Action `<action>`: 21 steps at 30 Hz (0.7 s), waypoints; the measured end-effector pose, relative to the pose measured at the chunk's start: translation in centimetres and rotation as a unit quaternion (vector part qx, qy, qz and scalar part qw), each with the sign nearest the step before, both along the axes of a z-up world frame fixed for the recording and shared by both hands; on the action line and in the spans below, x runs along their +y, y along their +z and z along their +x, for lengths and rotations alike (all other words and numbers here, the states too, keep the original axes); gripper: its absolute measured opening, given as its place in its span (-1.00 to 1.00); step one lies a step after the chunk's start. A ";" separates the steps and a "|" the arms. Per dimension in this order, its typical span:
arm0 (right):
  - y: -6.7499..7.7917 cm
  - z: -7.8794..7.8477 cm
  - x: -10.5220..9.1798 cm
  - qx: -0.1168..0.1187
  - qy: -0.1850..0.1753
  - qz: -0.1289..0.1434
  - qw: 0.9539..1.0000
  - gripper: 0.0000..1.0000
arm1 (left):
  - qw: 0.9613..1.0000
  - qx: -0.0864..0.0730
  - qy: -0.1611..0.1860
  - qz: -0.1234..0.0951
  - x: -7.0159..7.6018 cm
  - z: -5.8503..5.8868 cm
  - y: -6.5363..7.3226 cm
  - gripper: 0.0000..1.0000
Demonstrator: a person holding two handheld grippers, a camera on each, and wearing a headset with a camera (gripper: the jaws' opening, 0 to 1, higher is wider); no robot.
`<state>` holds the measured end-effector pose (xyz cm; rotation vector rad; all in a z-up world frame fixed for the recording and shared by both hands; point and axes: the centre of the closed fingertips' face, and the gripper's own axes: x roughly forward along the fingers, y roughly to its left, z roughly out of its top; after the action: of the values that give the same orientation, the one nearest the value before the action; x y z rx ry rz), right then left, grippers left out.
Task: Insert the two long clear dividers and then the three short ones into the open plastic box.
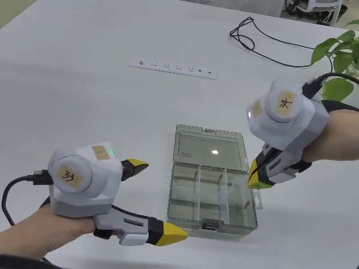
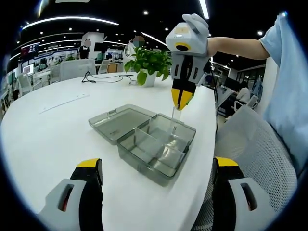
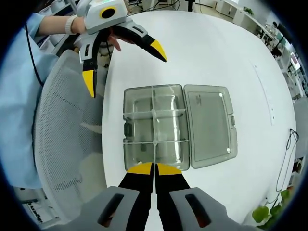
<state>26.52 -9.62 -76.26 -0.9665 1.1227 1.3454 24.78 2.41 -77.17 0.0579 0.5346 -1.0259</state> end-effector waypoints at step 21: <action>-2.2 0.6 -0.4 -0.007 0.039 -0.021 0.999 -0.96 | 1.000 0.006 0.009 -0.010 0.3 -0.5 -0.2 0.84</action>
<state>27.14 -10.02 -78.44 -1.0583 1.1162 1.3788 24.27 2.66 -77.33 0.0279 0.5354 -1.0137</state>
